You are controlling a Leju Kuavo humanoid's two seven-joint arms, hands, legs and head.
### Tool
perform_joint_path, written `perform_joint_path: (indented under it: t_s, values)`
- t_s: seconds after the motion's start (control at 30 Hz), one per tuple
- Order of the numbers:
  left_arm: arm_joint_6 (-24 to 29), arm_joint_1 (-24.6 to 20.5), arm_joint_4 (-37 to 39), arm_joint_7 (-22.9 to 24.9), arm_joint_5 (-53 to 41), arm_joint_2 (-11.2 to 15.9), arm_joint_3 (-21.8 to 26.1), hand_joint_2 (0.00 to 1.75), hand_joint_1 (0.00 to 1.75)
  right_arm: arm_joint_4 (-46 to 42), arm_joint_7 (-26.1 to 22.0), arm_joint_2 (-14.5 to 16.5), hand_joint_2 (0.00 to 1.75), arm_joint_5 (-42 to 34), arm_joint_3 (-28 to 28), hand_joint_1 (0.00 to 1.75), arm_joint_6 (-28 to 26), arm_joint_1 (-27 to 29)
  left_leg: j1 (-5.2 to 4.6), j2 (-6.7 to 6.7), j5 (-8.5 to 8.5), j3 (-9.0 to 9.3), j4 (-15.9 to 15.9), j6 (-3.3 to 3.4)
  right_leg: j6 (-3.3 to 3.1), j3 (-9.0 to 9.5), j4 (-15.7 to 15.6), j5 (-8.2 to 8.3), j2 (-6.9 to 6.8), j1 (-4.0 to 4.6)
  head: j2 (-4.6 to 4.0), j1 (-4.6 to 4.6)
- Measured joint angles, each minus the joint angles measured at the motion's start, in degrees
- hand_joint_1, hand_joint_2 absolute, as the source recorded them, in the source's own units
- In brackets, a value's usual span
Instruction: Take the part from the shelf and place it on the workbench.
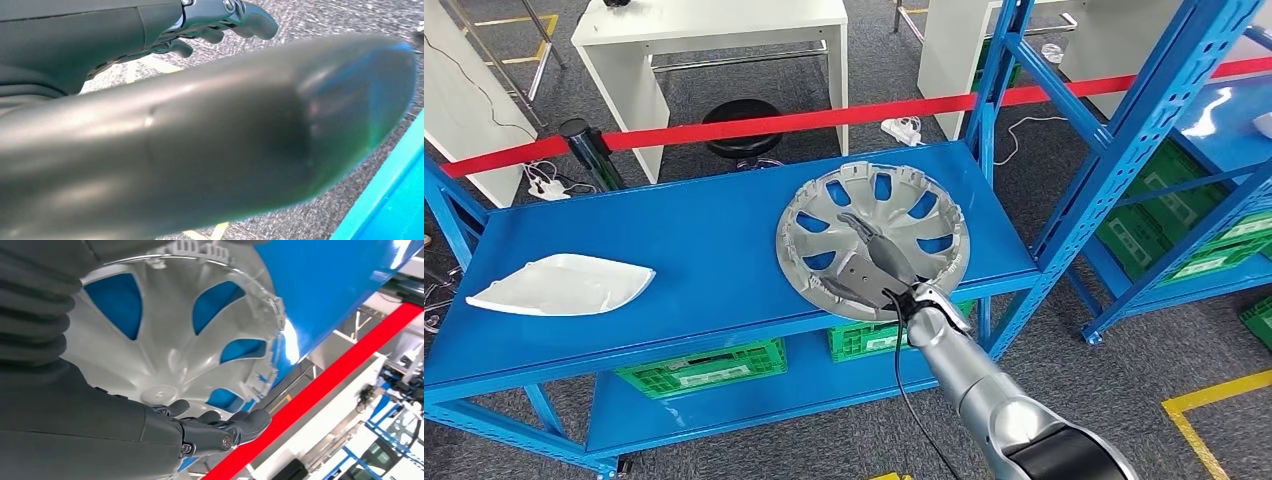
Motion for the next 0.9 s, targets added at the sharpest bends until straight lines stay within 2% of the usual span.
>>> perform_joint_path:
  t_s: [0.5,0.9]
  values:
    - [-0.09,-1.48,-0.02,0.88,-2.21,-1.11,0.52,0.00,0.00,0.10,2.37,-0.94,1.75,1.94,-0.28,0.00,1.74,1.32,0.00,-0.03,-0.01,0.22,0.00,0.01,0.02,0.28,-0.05,0.00,0.00,0.00,0.00,0.01]
    - [0.45,-2.48,-0.04,2.53,-1.15,-2.45,0.50,0.00,0.00,3.66,6.44,-0.51,1.75,7.01,1.65,0.00,5.16,-1.69,0.00,0.09,-0.06,0.62,0.00,0.06,0.03,0.62,-0.08,0.01,0.08,0.01,0.00,0.01]
